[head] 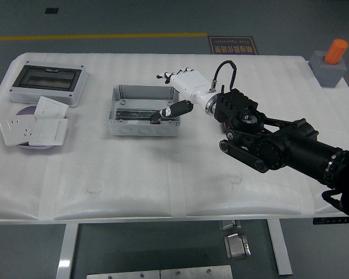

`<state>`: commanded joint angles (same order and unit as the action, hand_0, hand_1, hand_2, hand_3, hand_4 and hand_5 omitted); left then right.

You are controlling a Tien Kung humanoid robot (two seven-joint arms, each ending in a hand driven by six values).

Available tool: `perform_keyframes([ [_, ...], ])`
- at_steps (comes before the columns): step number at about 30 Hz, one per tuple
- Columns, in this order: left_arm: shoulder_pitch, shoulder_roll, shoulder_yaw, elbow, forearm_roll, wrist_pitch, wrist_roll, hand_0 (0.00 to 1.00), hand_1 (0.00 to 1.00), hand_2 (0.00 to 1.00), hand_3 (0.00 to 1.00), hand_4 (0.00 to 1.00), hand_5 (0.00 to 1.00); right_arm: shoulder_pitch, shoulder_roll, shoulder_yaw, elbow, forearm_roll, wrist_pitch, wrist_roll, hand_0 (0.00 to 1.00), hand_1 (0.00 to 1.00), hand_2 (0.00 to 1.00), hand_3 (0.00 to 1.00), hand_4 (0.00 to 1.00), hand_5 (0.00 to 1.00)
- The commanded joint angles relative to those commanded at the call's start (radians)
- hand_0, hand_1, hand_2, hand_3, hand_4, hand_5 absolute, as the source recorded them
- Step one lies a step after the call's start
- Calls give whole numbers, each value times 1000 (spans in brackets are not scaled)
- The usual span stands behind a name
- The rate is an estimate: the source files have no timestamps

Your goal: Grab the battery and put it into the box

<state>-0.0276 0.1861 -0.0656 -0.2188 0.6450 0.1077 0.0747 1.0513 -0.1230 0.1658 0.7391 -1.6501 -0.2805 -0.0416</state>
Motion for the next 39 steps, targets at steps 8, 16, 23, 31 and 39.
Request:
perform_keyframes([
  [8,7,-2,7,1,-15,3,-3,599,622,453,623,596,456,-12,-146,-126,-9,-5,29,10,916,821,820,945,998,664],
  [16,7,-4,22,1,-34,7,-10,599,621,454,619,597,464,-40,-210,-92,-52,-79,113,35,909,813,815,934,998,672],
  [23,7,-4,28,0,-42,10,-16,599,620,453,619,593,463,-56,-214,-65,-68,-110,144,46,901,802,806,918,998,673],
  [31,5,-3,31,-1,-46,11,-20,599,621,450,617,571,450,-77,-217,-47,-85,-122,160,52,884,789,798,906,998,667],
  [39,1,-3,40,-3,-56,12,-26,599,621,450,616,569,451,-79,-195,-41,-99,-120,160,51,880,789,794,893,998,665],
])
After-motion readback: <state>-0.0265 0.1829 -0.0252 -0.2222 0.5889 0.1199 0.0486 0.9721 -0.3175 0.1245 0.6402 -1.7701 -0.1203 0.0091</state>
